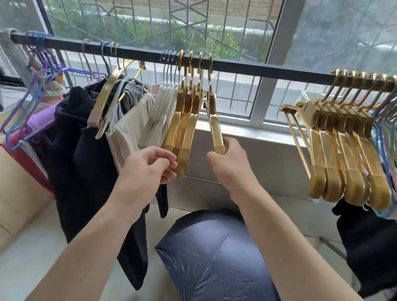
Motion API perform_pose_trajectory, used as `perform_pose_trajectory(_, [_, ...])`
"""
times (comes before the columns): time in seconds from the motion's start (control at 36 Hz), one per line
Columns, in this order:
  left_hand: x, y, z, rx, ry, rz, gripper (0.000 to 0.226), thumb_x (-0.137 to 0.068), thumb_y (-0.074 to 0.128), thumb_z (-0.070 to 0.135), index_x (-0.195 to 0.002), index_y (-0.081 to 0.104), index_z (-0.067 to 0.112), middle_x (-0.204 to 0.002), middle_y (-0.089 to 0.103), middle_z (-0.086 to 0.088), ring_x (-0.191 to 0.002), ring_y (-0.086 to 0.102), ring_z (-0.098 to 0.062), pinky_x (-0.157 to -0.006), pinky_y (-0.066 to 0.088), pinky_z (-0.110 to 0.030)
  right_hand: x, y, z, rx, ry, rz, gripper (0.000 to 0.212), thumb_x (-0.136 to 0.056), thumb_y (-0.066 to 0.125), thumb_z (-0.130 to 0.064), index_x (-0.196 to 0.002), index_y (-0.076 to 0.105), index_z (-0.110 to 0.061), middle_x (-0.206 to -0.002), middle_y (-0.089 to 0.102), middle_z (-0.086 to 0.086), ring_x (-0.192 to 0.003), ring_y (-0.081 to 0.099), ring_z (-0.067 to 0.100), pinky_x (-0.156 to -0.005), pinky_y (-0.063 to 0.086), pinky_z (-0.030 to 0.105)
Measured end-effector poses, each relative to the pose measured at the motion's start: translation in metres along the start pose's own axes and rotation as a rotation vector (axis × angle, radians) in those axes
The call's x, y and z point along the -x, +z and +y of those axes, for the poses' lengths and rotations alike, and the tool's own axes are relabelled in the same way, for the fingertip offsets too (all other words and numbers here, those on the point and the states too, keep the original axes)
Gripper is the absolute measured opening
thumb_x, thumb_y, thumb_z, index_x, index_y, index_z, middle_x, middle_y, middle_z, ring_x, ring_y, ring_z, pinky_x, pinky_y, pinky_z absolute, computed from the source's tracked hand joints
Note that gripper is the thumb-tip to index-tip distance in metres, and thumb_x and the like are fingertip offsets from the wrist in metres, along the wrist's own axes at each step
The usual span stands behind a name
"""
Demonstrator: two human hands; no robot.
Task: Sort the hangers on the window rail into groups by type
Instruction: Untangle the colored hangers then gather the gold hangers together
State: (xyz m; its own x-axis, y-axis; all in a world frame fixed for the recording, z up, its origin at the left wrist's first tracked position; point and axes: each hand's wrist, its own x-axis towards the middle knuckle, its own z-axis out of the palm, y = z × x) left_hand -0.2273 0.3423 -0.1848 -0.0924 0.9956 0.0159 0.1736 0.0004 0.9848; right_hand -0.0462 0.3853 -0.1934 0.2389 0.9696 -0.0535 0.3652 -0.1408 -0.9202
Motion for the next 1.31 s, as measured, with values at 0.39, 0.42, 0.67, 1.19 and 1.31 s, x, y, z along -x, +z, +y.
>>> perform_pose_trajectory(0.39, [0.006, 0.031, -0.006, 0.022, 0.009, -0.123, 0.025, -0.1, 0.052, 0.0, -0.094, 0.073, 0.011, -0.087, 0.075, -0.006, -0.079, 0.072, -0.023, -0.092, 0.059, -0.05, 0.011, -0.049, -0.028, 0.35, -0.616, 0.487, 0.025, -0.1, 0.059, -0.018, -0.124, 0.065, -0.017, -0.089, 0.068, 0.0, -0.077, 0.061, 0.023, -0.07, 0.051, 0.041])
perform_pose_trajectory(0.42, [0.007, 0.034, -0.006, 0.017, 0.015, -0.138, 0.024, -0.1, 0.052, 0.0, -0.094, 0.073, 0.011, -0.087, 0.075, -0.006, -0.078, 0.072, -0.023, -0.092, 0.059, -0.05, 0.006, -0.051, -0.033, 0.381, -0.635, 0.504, 0.024, -0.1, 0.058, -0.017, -0.123, 0.065, -0.016, -0.088, 0.066, -0.001, -0.075, 0.059, 0.022, -0.067, 0.048, 0.038])
perform_pose_trajectory(0.67, [0.026, 0.055, -0.033, -0.084, 0.057, -0.323, 0.025, -0.098, 0.054, 0.001, -0.091, 0.073, 0.017, -0.089, 0.076, -0.004, -0.075, 0.071, -0.019, -0.079, 0.057, -0.036, -0.026, -0.066, -0.027, 0.549, -0.419, 0.371, 0.029, -0.102, 0.05, -0.018, -0.128, 0.061, -0.012, -0.108, 0.069, 0.011, -0.095, 0.063, 0.03, -0.075, 0.047, 0.038])
perform_pose_trajectory(1.19, [0.059, 0.043, -0.224, -0.634, -0.436, -0.349, 0.052, -0.1, 0.058, 0.028, -0.148, 0.042, 0.021, -0.128, 0.061, -0.002, -0.117, 0.058, -0.023, -0.092, 0.048, -0.034, 0.053, -0.076, 0.201, -0.014, 0.428, -0.28, 0.018, -0.103, 0.059, -0.02, -0.105, 0.067, -0.003, -0.094, 0.078, 0.013, -0.053, 0.058, 0.018, -0.053, 0.05, 0.027])
perform_pose_trajectory(1.31, [0.061, 0.026, -0.247, -0.567, -0.409, -0.47, 0.067, -0.095, 0.068, 0.043, -0.153, 0.035, 0.032, -0.146, 0.049, 0.006, -0.137, 0.048, -0.02, -0.109, 0.045, -0.041, 0.058, -0.097, 0.199, -0.097, 0.419, -0.351, 0.023, -0.104, 0.058, -0.021, -0.107, 0.068, -0.001, -0.098, 0.078, 0.015, -0.058, 0.059, 0.021, -0.06, 0.053, 0.033])
